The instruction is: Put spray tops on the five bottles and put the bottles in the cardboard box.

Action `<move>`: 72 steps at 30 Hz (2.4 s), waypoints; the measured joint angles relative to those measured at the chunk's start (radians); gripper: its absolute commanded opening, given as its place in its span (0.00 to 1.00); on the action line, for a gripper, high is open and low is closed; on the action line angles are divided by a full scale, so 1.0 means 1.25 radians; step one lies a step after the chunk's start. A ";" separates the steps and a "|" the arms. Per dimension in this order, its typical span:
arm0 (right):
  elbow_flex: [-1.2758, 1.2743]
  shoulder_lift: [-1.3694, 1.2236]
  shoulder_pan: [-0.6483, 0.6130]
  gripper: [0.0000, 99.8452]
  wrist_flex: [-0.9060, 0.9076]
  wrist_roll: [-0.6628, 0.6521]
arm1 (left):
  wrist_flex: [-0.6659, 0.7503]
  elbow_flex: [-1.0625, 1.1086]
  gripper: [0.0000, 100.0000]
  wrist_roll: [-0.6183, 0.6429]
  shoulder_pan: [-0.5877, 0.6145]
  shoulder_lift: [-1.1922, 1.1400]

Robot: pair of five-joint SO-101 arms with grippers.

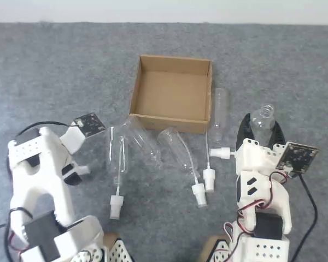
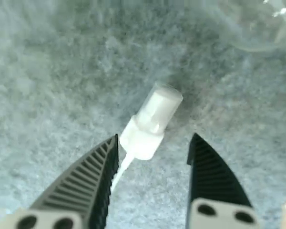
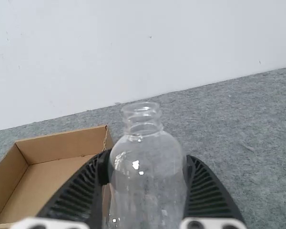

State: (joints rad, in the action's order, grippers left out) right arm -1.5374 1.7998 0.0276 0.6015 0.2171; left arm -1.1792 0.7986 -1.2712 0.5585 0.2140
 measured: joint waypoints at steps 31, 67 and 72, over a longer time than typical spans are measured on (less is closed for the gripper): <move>0.000 0.000 0.000 0.08 0.000 0.000 | -0.026 -0.147 0.03 -0.162 -0.015 -0.241; -0.017 0.000 -0.059 0.08 0.000 0.000 | -0.366 -0.527 0.01 0.221 -0.017 -0.242; -0.017 0.000 -0.095 0.08 0.000 0.000 | -0.345 -0.527 0.01 0.292 -0.025 -0.227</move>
State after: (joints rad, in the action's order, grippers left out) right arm -1.5589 1.7998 -0.0905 0.6015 0.2171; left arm -1.6103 0.1404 -0.9060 0.5278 -0.0698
